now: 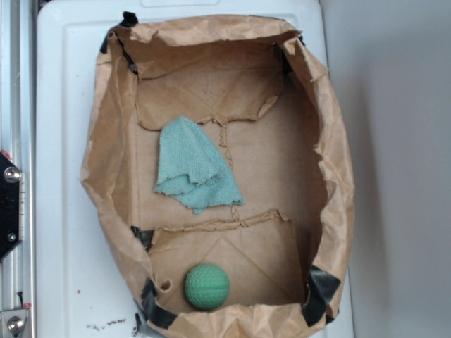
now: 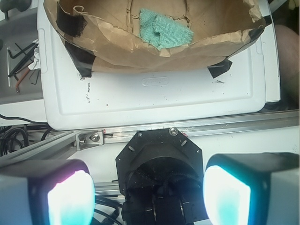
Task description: Grab the blue cloth.
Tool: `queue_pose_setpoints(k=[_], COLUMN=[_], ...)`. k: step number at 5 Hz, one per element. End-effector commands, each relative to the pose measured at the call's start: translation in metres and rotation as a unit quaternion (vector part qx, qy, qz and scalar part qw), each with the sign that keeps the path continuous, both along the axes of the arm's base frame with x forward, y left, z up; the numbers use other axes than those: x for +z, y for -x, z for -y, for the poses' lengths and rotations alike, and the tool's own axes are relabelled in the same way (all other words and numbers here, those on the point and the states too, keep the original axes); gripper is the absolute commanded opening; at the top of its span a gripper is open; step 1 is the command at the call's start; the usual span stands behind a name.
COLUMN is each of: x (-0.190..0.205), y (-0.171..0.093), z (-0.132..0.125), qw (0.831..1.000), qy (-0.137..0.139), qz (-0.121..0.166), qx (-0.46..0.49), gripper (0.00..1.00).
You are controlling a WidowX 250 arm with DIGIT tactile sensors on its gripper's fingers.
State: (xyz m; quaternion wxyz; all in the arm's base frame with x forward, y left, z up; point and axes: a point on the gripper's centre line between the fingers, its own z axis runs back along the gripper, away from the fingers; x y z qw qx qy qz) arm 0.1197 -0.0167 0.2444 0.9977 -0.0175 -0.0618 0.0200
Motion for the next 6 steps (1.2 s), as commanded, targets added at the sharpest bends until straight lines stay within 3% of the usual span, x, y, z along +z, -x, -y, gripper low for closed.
queue_pose_setpoints(k=[1,3,6], x=[0.0,-0.018,-0.044], y=[0.0,-0.069,-0.135], z=[0.0,0.008,-0.006], qw=[1.0,0.999,0.994], qy=[0.0,-0.001,-0.024], qz=[0.0,0.007,0.014], qx=[0.0,0.052,0.103], gripper=[1.0,1.0,1.0])
